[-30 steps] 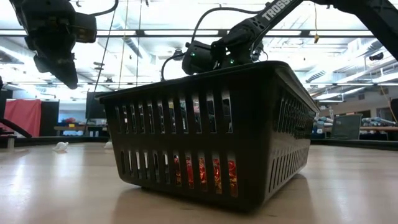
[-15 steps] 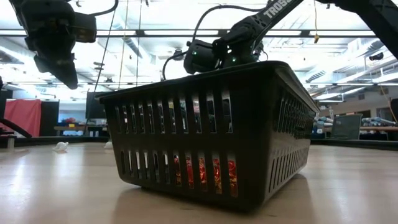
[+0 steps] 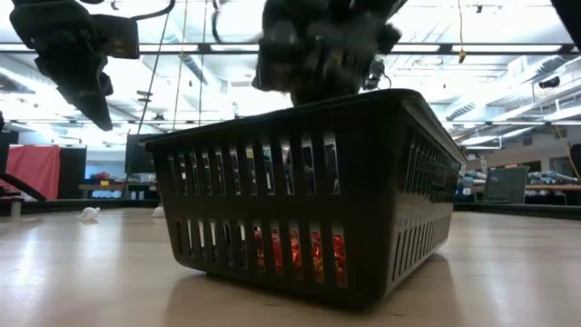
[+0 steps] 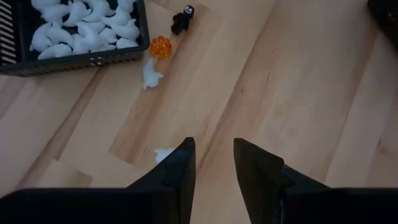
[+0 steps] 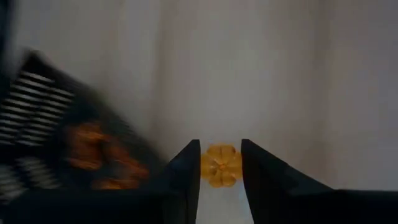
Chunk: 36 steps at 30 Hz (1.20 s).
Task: Sort Halloween decoration
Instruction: Put the orange pumpkin toy into the bottom black basket, then put the black skeleton toy into the top right black basket
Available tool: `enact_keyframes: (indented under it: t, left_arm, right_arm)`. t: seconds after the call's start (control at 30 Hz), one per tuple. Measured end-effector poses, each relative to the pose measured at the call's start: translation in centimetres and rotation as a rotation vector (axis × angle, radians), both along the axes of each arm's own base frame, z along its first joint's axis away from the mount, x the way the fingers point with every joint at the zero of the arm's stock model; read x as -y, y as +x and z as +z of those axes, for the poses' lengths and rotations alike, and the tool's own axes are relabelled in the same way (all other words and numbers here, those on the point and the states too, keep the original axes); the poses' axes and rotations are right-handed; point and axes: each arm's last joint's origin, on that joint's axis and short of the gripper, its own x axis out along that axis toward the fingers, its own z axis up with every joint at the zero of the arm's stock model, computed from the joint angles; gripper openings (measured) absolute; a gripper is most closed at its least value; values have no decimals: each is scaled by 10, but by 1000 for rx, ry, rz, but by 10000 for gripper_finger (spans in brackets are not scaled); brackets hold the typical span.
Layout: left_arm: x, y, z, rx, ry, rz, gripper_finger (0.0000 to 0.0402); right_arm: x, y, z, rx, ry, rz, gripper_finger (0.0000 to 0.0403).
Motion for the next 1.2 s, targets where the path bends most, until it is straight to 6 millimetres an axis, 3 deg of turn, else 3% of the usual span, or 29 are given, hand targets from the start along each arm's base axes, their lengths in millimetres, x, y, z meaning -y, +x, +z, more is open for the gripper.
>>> enact_keyframes:
  t: [0.27, 0.63, 0.87, 1.2]
  left_arm:
    - [0, 0, 0, -6, 36, -64, 117]
    - [1, 3, 1, 12, 68, -127, 117]
    - [2, 8, 5, 76, 53, -122, 116]
    - [3, 9, 6, 94, 52, -126, 117]
  right_arm:
    - [-73, -5, 22, 41, 14, -30, 106]
    - [-107, -22, 10, 4, -75, -92, 106]
    - [-109, -31, -7, -55, -29, -184, 123]
    - [-101, -28, -1, -128, 123, -148, 188]
